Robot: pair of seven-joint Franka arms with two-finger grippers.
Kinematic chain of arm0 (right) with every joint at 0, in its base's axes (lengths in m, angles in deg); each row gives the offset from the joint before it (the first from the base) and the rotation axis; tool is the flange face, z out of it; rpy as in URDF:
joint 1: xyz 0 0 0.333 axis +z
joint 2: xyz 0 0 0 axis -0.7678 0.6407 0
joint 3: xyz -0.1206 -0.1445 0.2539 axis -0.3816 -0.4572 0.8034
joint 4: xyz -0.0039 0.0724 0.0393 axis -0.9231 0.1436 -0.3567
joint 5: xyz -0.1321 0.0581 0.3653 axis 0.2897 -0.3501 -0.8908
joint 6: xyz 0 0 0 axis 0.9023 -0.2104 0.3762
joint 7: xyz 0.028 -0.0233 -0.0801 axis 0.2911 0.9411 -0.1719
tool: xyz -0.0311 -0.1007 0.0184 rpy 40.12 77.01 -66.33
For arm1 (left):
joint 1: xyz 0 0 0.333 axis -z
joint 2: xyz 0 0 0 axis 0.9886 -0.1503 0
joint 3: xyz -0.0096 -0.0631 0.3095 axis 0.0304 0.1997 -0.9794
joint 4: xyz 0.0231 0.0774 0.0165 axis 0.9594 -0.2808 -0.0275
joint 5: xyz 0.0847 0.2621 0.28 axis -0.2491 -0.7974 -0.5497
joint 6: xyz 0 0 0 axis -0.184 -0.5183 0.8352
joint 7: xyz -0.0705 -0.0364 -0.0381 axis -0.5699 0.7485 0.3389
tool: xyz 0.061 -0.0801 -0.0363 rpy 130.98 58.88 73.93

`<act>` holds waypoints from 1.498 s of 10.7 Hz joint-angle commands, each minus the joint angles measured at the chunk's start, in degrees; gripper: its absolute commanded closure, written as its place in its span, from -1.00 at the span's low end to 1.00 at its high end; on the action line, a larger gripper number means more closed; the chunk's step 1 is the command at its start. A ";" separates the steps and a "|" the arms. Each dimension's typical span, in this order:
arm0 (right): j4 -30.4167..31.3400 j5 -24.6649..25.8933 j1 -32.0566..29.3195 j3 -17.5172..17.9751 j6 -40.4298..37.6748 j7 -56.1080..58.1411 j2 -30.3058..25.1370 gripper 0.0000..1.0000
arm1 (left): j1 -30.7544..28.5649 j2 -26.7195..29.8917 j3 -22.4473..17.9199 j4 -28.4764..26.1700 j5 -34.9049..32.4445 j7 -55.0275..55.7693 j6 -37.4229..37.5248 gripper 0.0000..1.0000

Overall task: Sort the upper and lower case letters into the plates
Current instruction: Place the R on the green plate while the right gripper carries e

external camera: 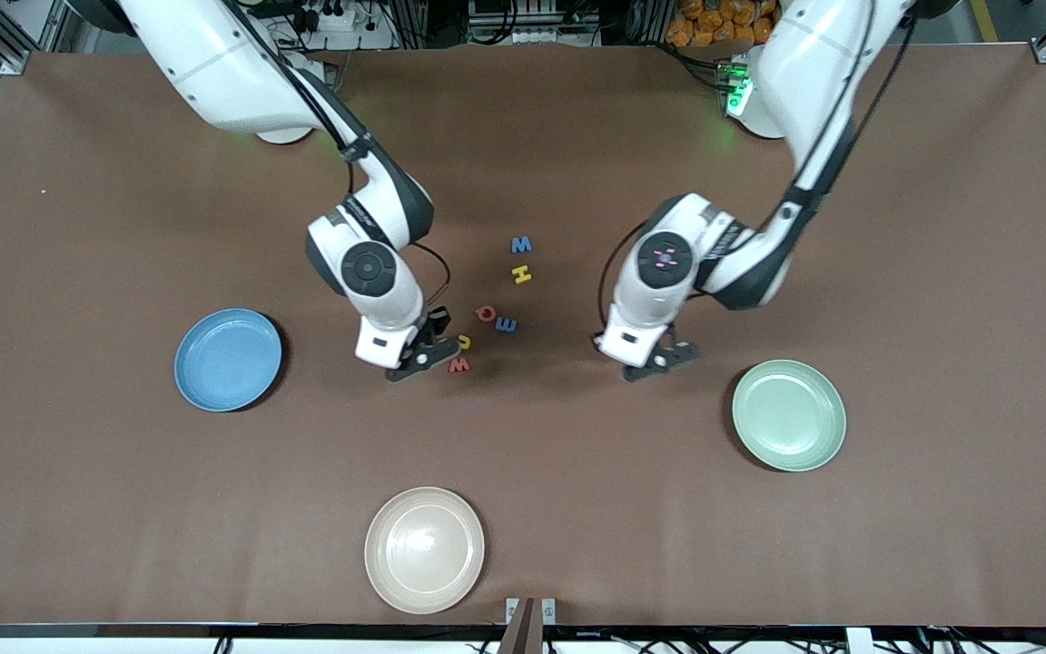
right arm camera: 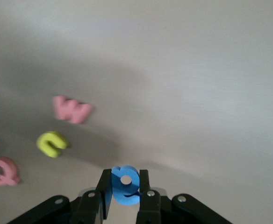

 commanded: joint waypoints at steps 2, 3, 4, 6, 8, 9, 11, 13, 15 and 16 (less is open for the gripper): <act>2.39 -0.28 -13.71 0.25 -4.03 3.75 -5.32 1.00 | -11.26 1.34 0.67 -0.95 -1.31 -15.48 0.80 1.00; 2.48 -0.29 -18.01 -0.45 -4.04 4.53 -4.70 1.00 | -13.90 1.08 0.67 -0.95 -1.31 -19.36 0.71 1.00; 2.48 -0.02 -21.18 -1.15 -3.95 4.89 -3.83 1.00 | -15.67 0.38 0.67 -0.78 -1.31 -21.75 0.62 1.00; 4.49 1.55 -25.16 -1.42 -3.51 9.61 -3.03 1.00 | -16.74 -2.08 0.41 1.94 -2.27 -22.65 0.45 1.00; 5.21 2.09 -28.50 -1.60 -3.42 11.74 -2.59 1.00 | -17.79 -4.10 -0.47 3.79 -5.70 -22.74 0.36 1.00; 5.03 2.00 -28.51 -1.60 -3.51 11.14 -1.81 -0.12 | -17.97 -4.63 -0.56 4.23 -5.79 -22.82 0.36 1.00; 4.68 1.65 -27.64 -1.43 -4.12 10.96 -1.53 -1.00 | -18.93 -5.78 -0.56 4.59 -7.46 -22.82 0.19 -0.15; 3.11 1.21 -24.06 0.24 -4.12 3.02 -1.54 -1.00 | -19.20 -5.17 -0.13 4.50 -7.82 -22.91 0.18 -1.00; 0.30 1.21 -18.26 0.42 -4.12 -6.06 -1.36 -1.00 | -18.07 -4.03 1.45 4.41 -7.29 -21.68 0.45 -1.00; -0.76 1.12 -16.49 0.86 -4.12 -6.97 -1.27 -1.00 | -17.71 -2.98 2.68 4.24 -6.85 -21.59 1.49 -1.00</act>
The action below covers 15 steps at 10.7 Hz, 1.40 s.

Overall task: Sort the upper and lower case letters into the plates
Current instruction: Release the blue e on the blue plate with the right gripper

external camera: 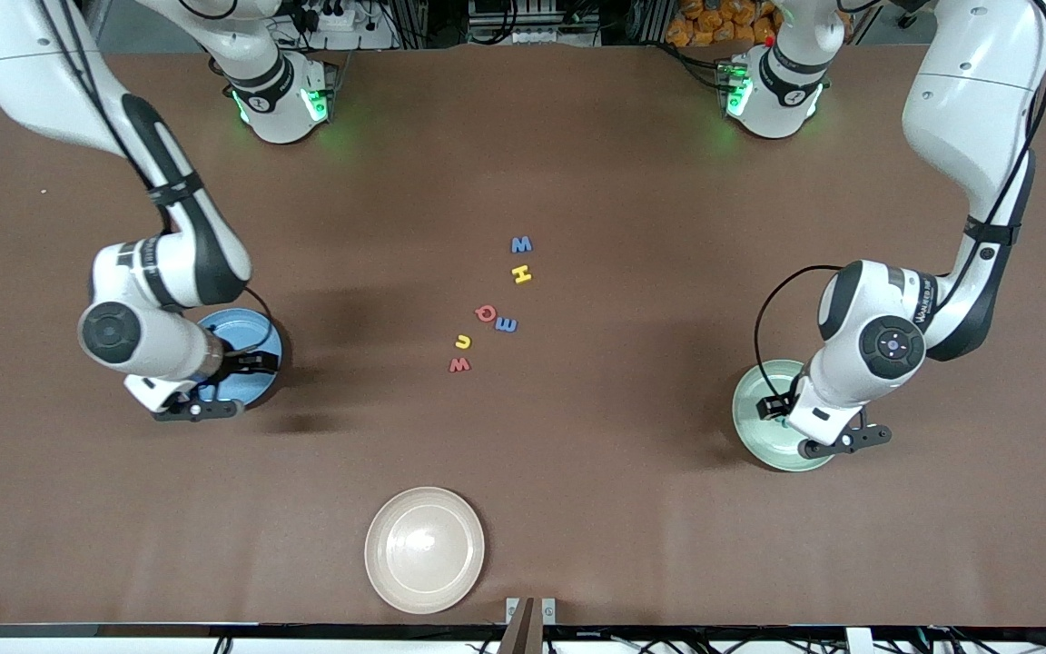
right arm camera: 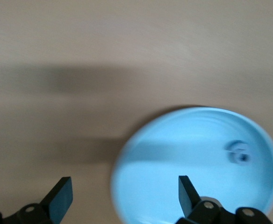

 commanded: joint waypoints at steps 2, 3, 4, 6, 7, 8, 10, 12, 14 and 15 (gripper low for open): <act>-4.60 0.29 8.15 0.94 0.24 -3.51 3.22 -1.00 | 0.68 3.33 7.27 -0.39 0.19 7.49 5.37 -1.00; -6.70 0.20 11.66 0.85 0.25 -5.00 4.29 -1.00 | 1.20 3.43 10.09 -0.56 0.19 12.32 5.65 -1.00; -8.20 0.20 13.52 0.94 0.25 -10.67 5.08 -1.00 | 2.60 3.43 12.03 -0.65 0.02 17.06 6.26 -1.00; -11.01 0.47 16.26 1.03 0.25 -17.22 7.19 -1.00 | 8.03 3.43 12.58 -1.00 -0.42 24.80 6.79 -1.00; -11.03 0.47 16.09 1.03 0.25 -16.88 7.28 -1.00 | 9.89 3.25 12.58 -1.00 -0.60 28.07 6.79 -1.00; -10.85 0.38 15.40 1.03 0.25 -16.09 7.29 -1.00 | 11.04 3.08 12.66 -1.09 -0.60 29.40 6.79 -1.00; -10.85 -0.58 8.92 1.81 -2.37 -12.51 5.46 -1.00 | 13.41 2.73 12.66 -1.27 -0.60 33.43 6.70 -1.00; -13.56 -4.35 3.89 2.17 -8.09 -8.19 4.74 -1.00 | 17.01 1.68 12.66 -1.36 -0.60 38.27 6.18 -1.00; -13.75 -4.46 3.87 2.00 -8.01 -8.18 4.74 -1.00 | 20.44 1.05 12.66 -1.01 -0.60 43.19 6.00 -1.00; -13.84 -4.37 4.05 2.00 -8.01 -8.26 4.74 -1.00 | 21.59 0.88 12.66 -0.83 -0.51 45.13 5.83 -1.00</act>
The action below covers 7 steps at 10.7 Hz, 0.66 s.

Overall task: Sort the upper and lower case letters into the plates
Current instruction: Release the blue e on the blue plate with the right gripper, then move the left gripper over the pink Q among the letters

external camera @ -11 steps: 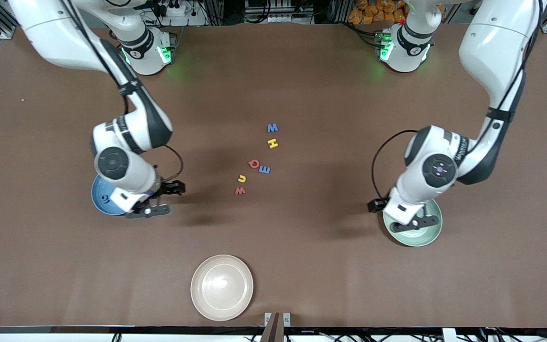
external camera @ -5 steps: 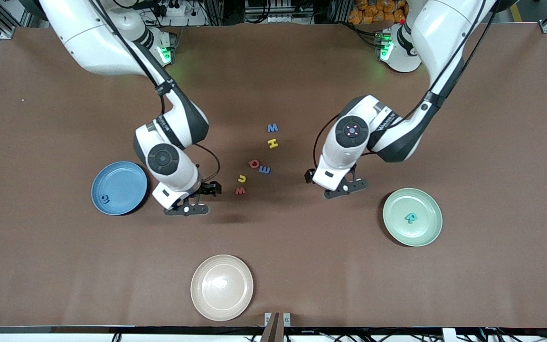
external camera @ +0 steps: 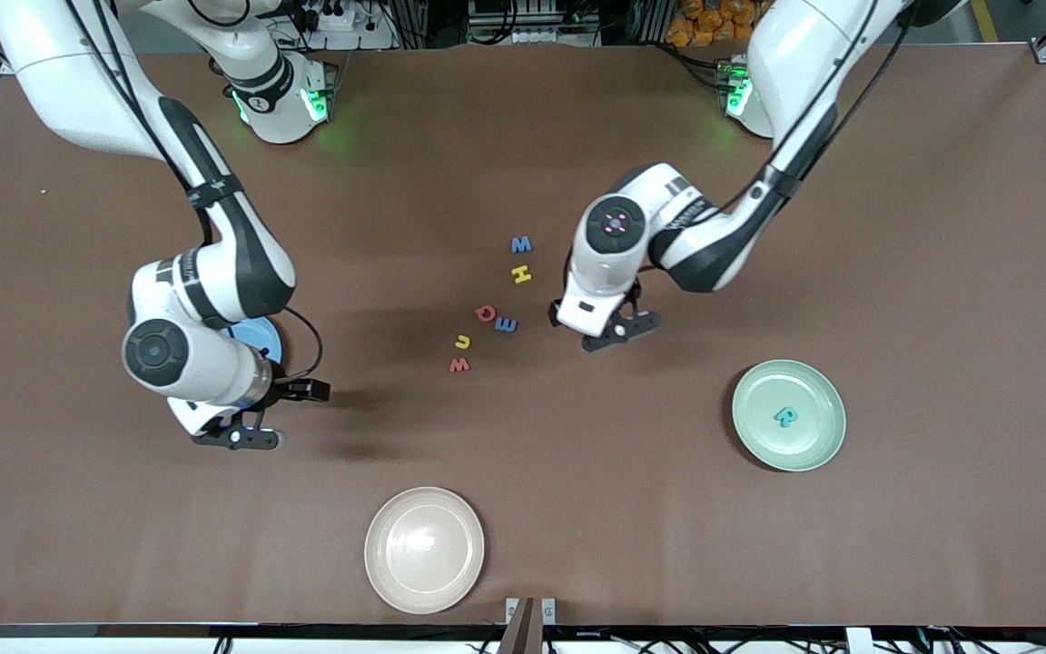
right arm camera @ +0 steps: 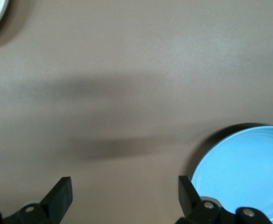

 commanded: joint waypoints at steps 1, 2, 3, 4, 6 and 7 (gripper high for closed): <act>-0.29 -0.71 0.57 0.89 -0.70 -0.28 -0.57 -1.00 | 1.63 -0.58 -0.34 0.55 -0.58 4.48 -1.52 -1.00; -0.73 -0.80 0.57 0.97 -0.88 -0.27 -0.49 -1.00 | 2.41 -1.11 -0.34 0.64 -0.50 6.84 -2.92 -1.00; -0.56 -0.89 1.01 0.97 -0.79 -0.88 -0.22 -1.00 | 3.20 -1.38 -0.34 0.72 -0.58 8.35 -3.55 -1.00; -0.12 -0.80 1.71 0.97 -1.05 -1.06 0.13 -1.00 | 3.64 -1.55 -0.34 0.81 -0.41 9.41 -4.33 -1.00; -0.65 -0.80 2.59 1.06 -2.19 -1.06 -0.04 -1.00 | 5.57 -3.21 -0.34 1.16 -0.58 15.97 -7.14 -1.00; -0.47 -0.45 2.60 0.98 -2.20 -0.19 0.13 -1.00 | 7.84 -4.01 -0.95 2.38 -0.41 19.66 -7.24 -1.00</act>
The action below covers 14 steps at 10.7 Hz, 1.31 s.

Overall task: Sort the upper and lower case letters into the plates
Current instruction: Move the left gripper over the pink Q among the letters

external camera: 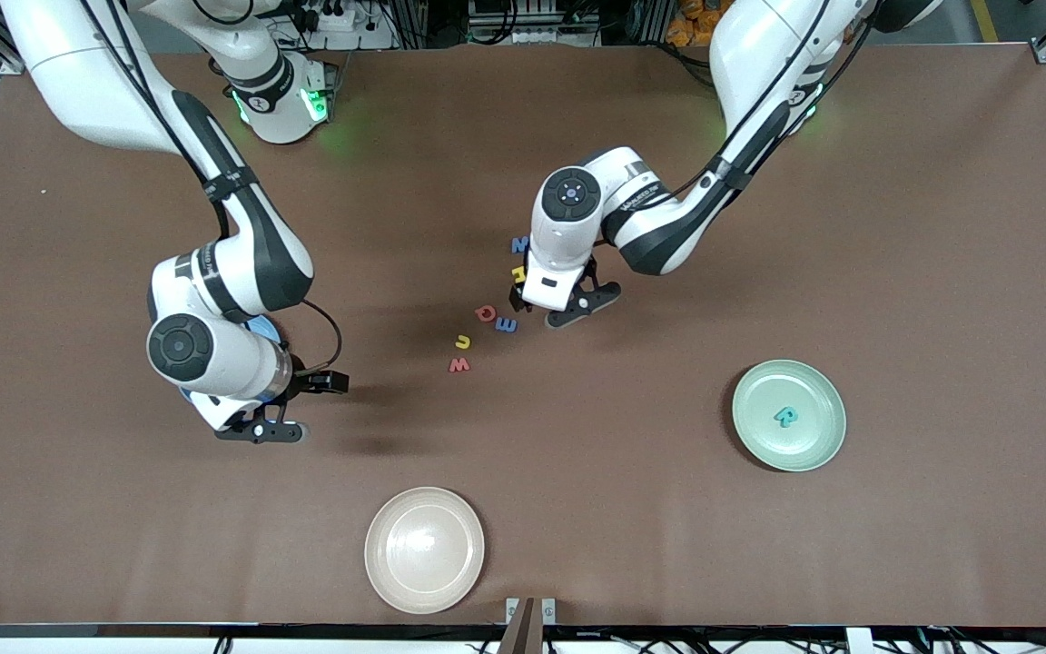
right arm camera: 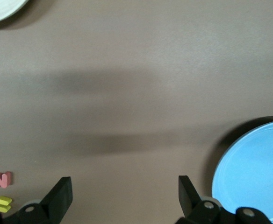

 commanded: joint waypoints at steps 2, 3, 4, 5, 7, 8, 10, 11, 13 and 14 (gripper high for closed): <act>-0.39 -0.20 0.18 0.18 -0.89 -0.77 0.28 -1.00 | 6.93 -4.90 -2.56 6.92 -0.50 15.82 -0.63 -1.00; -0.48 -0.20 0.01 0.18 -0.89 -0.26 -0.06 -1.00 | 9.21 -5.61 -4.57 8.34 -0.24 17.26 -0.63 -1.00; -0.31 -0.11 -0.25 0.18 -0.98 0.27 -0.07 -1.00 | 11.06 -5.88 -6.77 8.79 0.03 18.06 -0.63 -1.00; -0.22 0.07 -0.43 0.18 -1.24 0.36 -0.07 -1.00 | 12.29 -6.58 -8.44 10.01 0.12 18.24 -0.63 -1.00; -0.39 -0.11 -0.08 0.18 -0.90 -0.86 0.28 -1.00 | 12.83 -9.03 -9.07 13.52 -0.06 18.33 -0.46 -1.00; -0.39 -0.20 0.01 0.18 -0.98 -1.82 0.37 -1.00 | 12.92 -10.26 -9.07 15.45 -0.14 18.25 -0.46 -1.00; -0.31 -0.20 -0.17 0.18 -1.07 -1.92 0.46 -1.00 | 15.54 -12.11 -11.51 18.88 0.11 18.16 -0.11 -1.00; -0.22 -0.20 -0.17 0.18 -1.07 -1.84 0.55 -1.00 | 17.65 -13.25 -13.71 20.55 0.55 18.16 -0.02 -1.00; -0.39 -0.37 -0.60 0.18 -0.98 -1.05 1.16 -1.00 | 18.46 -15.28 -14.35 22.76 0.82 18.07 0.07 -1.00; -0.39 -0.46 -0.69 0.18 -0.98 -1.04 1.16 -1.00 | 19.15 -15.98 -14.35 23.55 0.82 18.16 0.07 -1.00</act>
